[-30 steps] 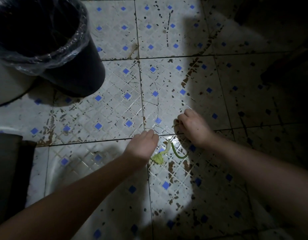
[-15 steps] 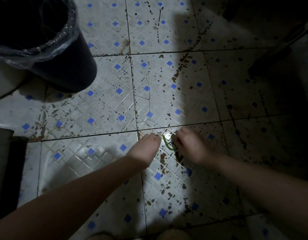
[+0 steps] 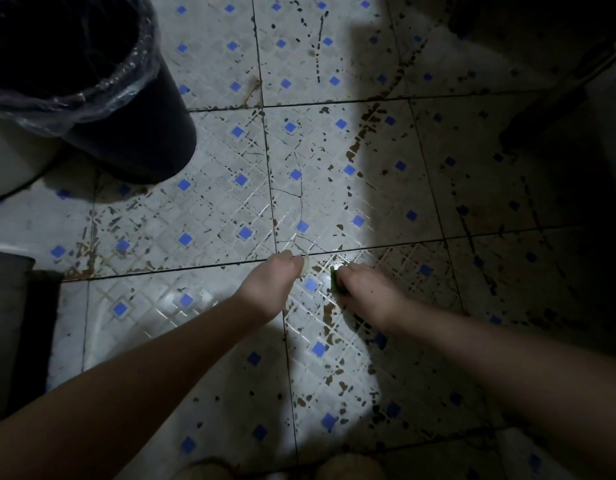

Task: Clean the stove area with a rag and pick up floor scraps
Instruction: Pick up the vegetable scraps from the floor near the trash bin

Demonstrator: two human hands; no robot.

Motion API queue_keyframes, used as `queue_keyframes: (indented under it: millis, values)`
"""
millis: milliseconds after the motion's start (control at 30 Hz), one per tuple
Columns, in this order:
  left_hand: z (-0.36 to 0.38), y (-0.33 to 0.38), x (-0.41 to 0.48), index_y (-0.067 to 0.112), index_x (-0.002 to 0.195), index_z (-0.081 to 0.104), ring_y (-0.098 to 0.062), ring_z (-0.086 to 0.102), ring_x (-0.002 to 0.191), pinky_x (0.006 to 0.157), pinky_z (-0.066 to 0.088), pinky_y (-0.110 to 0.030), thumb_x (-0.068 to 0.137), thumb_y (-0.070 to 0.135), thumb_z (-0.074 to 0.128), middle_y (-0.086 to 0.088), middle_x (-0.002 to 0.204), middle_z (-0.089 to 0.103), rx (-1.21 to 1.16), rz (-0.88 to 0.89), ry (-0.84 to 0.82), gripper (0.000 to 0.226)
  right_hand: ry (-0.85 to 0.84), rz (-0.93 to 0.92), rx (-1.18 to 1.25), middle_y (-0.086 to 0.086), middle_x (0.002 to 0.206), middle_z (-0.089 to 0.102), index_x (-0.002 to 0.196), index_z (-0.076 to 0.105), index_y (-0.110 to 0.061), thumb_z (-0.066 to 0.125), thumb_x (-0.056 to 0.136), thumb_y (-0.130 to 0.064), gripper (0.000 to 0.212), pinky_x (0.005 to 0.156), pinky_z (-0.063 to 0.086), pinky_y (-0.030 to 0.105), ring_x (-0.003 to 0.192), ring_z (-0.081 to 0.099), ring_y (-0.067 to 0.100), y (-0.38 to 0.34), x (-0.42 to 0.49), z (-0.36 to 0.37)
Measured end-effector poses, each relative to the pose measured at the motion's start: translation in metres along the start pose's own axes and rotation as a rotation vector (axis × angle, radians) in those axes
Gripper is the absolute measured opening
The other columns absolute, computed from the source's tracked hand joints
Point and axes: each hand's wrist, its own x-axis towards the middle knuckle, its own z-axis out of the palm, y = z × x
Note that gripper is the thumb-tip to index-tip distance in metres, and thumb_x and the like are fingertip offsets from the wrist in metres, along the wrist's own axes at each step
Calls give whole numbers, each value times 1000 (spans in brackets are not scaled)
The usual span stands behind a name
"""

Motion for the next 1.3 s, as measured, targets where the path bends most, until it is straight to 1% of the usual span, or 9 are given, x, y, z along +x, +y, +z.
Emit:
queue_keyframes:
  millis: [167, 300, 467, 600, 733, 833, 933, 1033, 1300]
  values:
    - [-9, -3, -3, 8, 91, 52, -18, 45, 74, 60, 35, -26, 91, -6, 43, -8, 89, 52, -12, -8, 22, 17, -47, 10, -19, 7, 106, 57, 96, 57, -13, 52, 93, -22, 10, 85, 43, 33, 99, 52, 22, 0, 0, -4]
    - [-17, -9, -6, 11, 89, 52, -17, 47, 72, 59, 34, -24, 93, -2, 44, -7, 88, 52, 4, -6, 54, 16, -56, 1, -126, 6, 116, 55, 113, 55, -13, 48, 95, -13, 19, 92, 44, 33, 107, 51, 21, -1, -2, -9]
    - [-28, -17, -11, 15, 84, 49, -19, 49, 69, 59, 42, -29, 92, 1, 48, -5, 84, 52, 35, -16, 91, 17, -25, 44, -148, 5, 121, 54, 120, 53, -13, 52, 88, 2, 35, 96, 43, 30, 112, 50, 20, 1, -4, -24]
    - [-44, -18, -8, 8, 84, 52, -28, 54, 71, 61, 49, -40, 88, -2, 52, -11, 86, 54, 73, -38, 87, 10, -18, 37, -174, 6, 116, 53, 112, 52, -11, 52, 90, -3, 24, 77, 38, 26, 105, 53, 22, 0, -4, -38]
    - [-61, -21, -8, 11, 76, 49, -24, 50, 66, 54, 36, -30, 82, -6, 52, -8, 82, 52, 52, -64, 140, 19, 29, 6, -171, 6, 106, 59, 105, 54, -13, 47, 94, -10, 14, 73, 47, 33, 91, 58, 24, -10, -3, -59]
    - [-77, -24, -10, 11, 76, 48, -23, 48, 67, 55, 36, -31, 81, -4, 54, -8, 82, 50, 62, -73, 180, 17, 63, -20, -198, 7, 95, 62, 100, 54, -12, 44, 95, -11, 11, 62, 44, 34, 79, 58, 25, -19, 1, -77]
    - [-95, -28, -17, 8, 78, 49, -27, 47, 69, 57, 35, -32, 81, -2, 54, -9, 82, 49, 48, -78, 213, 12, 138, -53, -224, 7, 91, 64, 97, 55, -13, 46, 97, -17, 10, 65, 46, 35, 76, 58, 24, -29, 4, -97]
    - [-112, -36, -27, 11, 76, 46, -30, 49, 71, 60, 40, -36, 78, -3, 56, -10, 83, 48, 47, -81, 221, 18, 199, -61, -238, 8, 95, 64, 100, 54, -12, 48, 97, -20, 11, 62, 40, 32, 74, 55, 25, -39, 11, -116]
    - [-155, -64, -56, 8, 75, 50, -32, 52, 72, 58, 43, -40, 82, -2, 51, -11, 82, 49, 73, -138, 385, 13, 343, -95, -245, 14, 102, 62, 100, 54, -9, 46, 98, -20, 14, 69, 36, 33, 88, 58, 34, -76, 39, -160]
